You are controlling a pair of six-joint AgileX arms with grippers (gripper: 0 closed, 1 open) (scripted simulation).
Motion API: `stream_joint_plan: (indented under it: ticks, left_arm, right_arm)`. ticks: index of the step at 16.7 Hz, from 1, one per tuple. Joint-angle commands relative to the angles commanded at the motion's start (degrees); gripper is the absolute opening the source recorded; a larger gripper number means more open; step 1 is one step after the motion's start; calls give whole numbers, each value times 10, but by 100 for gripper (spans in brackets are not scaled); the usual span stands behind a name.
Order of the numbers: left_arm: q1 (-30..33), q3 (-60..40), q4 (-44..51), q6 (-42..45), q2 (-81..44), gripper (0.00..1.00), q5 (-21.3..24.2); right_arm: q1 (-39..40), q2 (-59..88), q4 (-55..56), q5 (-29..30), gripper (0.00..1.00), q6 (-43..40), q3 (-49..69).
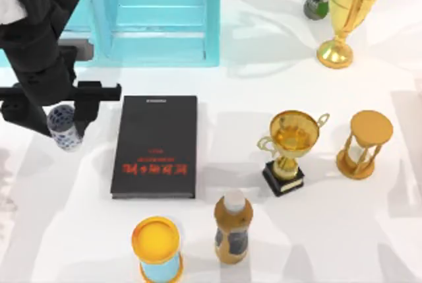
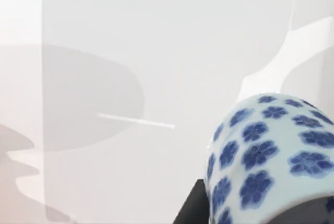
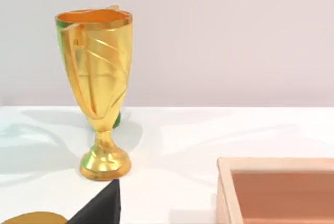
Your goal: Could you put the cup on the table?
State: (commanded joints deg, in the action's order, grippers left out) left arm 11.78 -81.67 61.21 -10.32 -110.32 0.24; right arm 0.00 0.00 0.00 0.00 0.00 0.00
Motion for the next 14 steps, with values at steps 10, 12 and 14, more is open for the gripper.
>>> stream_joint_plan:
  ticks: [10,12,14]
  left_arm:
    - [0,0,0,0,0,100,0]
    - [0,0,0,0,0,100,0]
    - [0,0,0,0,0,100,0]
  right_arm:
    - [0,0,0,0,100,0,0]
    - [0,0,0,0,100,0,0]
    - [0,0,0,0,100,0,0]
